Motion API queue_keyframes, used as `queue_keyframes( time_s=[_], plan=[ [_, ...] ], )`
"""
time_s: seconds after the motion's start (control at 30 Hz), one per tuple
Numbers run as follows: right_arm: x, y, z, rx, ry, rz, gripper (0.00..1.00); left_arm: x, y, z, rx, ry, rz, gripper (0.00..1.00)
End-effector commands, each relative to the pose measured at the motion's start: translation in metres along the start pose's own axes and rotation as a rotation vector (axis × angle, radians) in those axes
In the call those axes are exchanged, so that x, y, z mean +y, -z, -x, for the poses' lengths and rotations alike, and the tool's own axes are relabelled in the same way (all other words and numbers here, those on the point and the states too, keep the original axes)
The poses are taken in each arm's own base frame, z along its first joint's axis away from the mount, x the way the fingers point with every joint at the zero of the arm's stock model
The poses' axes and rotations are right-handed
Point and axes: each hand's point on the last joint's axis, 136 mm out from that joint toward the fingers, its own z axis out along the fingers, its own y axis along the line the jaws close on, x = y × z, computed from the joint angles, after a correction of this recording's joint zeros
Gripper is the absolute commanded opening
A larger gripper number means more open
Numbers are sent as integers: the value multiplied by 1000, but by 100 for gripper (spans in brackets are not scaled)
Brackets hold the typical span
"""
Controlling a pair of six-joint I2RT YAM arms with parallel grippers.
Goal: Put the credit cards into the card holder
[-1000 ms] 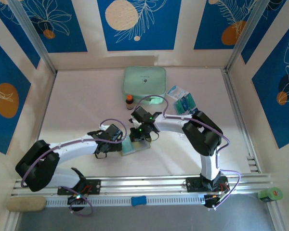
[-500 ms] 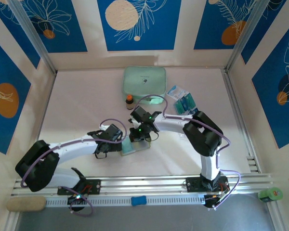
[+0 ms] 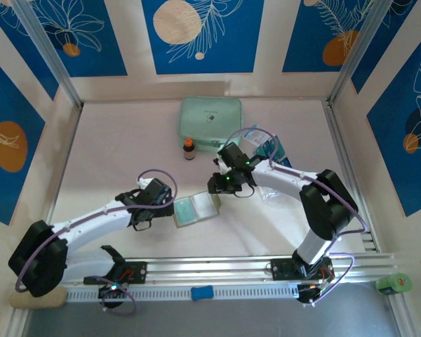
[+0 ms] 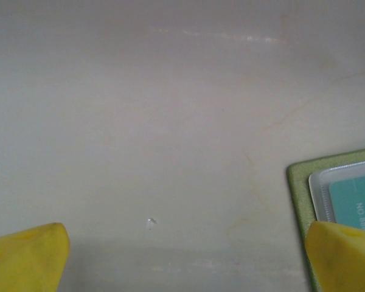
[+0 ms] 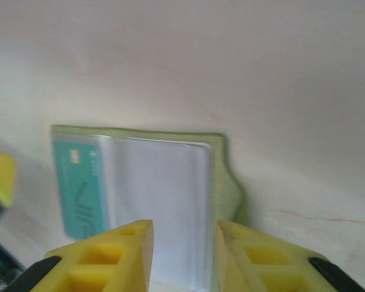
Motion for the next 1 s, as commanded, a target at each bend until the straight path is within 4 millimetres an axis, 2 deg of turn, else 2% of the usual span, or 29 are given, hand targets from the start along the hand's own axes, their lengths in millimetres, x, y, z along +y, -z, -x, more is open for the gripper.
queue_keyframes(
  time_s=[0.0,0.33,0.4,0.57,0.9,0.97],
  plan=[
    [-14,-2,-9,21,1,-50,35,10,12,12,-30,-1,25,100],
    [-27,-22,-13,58,-16,-73,32,2,18,21,-35,1,-8,100],
    [-31,-23,-15,62,-23,-79,26,-1,18,22,-34,1,-18,100],
    [-45,-16,-17,47,-57,-93,0,-10,16,23,-22,-8,-48,100],
    [-66,7,-21,-1,-131,-77,0,-28,8,22,13,-22,-100,100],
    [-65,10,-20,-3,-129,-68,13,-30,6,22,21,-22,-107,100]
  ],
)
